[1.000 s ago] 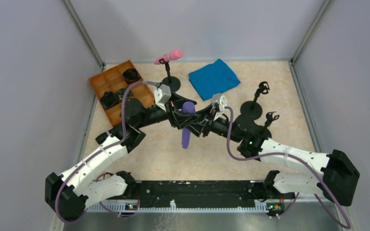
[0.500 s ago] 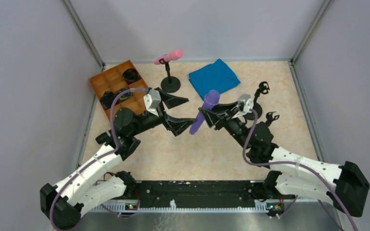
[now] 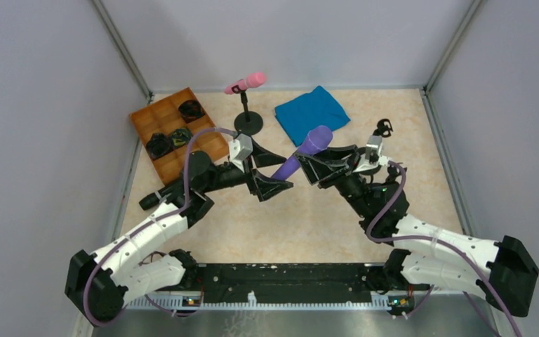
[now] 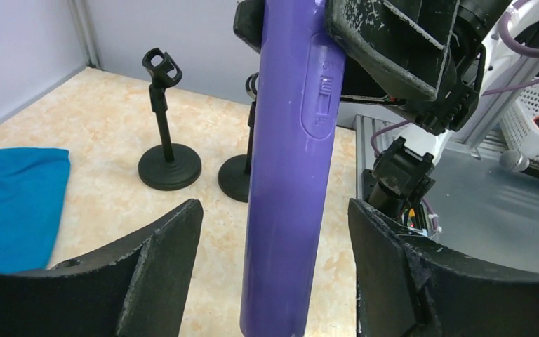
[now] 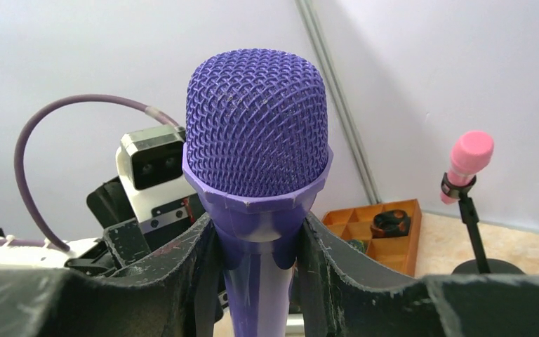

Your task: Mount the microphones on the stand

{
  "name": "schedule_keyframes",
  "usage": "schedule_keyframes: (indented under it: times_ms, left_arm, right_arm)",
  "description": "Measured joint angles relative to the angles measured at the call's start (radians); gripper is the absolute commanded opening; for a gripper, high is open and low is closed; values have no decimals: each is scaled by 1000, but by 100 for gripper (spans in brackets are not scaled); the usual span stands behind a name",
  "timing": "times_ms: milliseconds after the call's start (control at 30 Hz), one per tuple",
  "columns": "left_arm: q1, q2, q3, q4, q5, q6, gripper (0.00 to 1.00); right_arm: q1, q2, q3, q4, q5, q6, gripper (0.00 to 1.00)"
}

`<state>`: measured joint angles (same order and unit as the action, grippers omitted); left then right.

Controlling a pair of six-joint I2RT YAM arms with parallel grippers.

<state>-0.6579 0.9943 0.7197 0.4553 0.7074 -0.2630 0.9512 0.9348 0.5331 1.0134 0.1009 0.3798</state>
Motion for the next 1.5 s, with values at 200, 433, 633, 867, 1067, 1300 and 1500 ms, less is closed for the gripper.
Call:
schedule_keyframes:
  times_ms: [200, 433, 633, 867, 1067, 1300, 1500]
  left_arm:
    - [0, 32, 0, 16, 56, -2, 40]
    - [-1, 50, 0, 32, 109, -5, 0]
    - [0, 58, 2, 29, 117, 0, 0]
    - [0, 63, 2, 8, 127, 4, 0]
    - [-1, 62, 3, 10, 137, 11, 21]
    - [-2, 62, 4, 4, 79, 21, 98]
    - [-2, 55, 3, 10, -106, 18, 99]
  right_arm:
    - [0, 33, 14, 27, -40, 45, 0]
    - [-5, 52, 19, 42, -51, 58, 24]
    - [-5, 52, 19, 34, -61, 47, 54]
    - [-5, 51, 26, 19, -77, 33, 47]
    - [-5, 51, 26, 16, -72, 29, 16]
    - [-5, 21, 26, -47, -64, -20, 0]
    - [-5, -152, 74, -317, 85, -232, 0]
